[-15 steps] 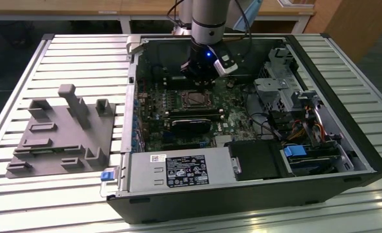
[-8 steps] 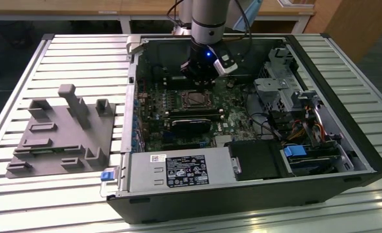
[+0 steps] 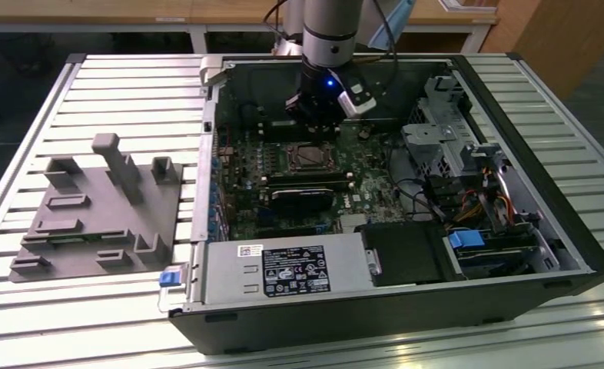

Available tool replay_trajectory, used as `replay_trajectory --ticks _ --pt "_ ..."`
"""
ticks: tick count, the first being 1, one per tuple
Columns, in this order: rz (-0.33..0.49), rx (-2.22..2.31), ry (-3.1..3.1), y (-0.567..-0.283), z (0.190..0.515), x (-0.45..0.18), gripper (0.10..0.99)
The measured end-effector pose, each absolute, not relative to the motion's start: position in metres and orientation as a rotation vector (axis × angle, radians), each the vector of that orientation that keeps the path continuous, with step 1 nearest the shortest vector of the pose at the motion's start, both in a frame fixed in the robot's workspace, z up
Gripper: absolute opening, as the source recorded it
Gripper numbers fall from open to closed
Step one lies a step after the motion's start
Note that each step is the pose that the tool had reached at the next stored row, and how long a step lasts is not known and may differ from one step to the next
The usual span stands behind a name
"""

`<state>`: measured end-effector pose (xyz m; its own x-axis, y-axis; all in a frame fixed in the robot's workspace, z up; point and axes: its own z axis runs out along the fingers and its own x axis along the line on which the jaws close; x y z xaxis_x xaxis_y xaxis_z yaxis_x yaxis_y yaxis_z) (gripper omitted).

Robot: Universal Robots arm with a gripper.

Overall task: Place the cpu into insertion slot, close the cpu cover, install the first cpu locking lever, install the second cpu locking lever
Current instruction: 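Install the first cpu locking lever, then install the second cpu locking lever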

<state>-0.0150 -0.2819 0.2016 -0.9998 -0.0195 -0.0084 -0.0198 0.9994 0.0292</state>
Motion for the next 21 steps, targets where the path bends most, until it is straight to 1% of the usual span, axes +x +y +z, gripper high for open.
replay_trajectory --ticks 6,21 --pt "0.046 -0.031 3.133 -0.2819 0.2084 -0.0150 0.106" --pt "0.046 -0.031 3.133 -0.2881 0.2085 -0.0146 0.106"
